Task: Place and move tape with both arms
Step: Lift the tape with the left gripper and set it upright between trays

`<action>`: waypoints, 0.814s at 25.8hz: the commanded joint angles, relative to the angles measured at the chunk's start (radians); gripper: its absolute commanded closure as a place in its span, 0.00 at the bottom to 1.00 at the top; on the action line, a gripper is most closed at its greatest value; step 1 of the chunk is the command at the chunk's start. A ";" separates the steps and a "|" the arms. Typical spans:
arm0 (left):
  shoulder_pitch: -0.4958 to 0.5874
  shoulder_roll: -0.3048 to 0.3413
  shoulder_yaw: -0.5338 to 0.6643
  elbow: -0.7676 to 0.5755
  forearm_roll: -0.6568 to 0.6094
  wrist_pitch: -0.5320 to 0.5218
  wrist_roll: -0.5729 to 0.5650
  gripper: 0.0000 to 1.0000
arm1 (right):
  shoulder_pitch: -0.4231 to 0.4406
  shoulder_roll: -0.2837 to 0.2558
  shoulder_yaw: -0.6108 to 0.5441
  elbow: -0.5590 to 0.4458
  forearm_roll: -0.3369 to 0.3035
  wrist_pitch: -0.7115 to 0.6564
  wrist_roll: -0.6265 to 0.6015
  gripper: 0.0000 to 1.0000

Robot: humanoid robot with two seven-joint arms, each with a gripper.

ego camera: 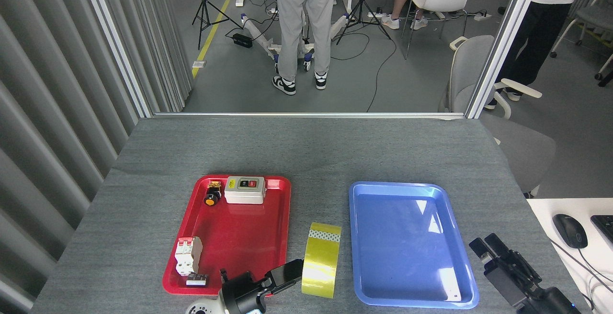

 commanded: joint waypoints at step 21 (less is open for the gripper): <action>-0.005 0.007 -0.015 0.006 -0.014 -0.004 0.014 1.00 | -0.146 -0.044 0.265 -0.016 -0.036 -0.152 0.221 0.00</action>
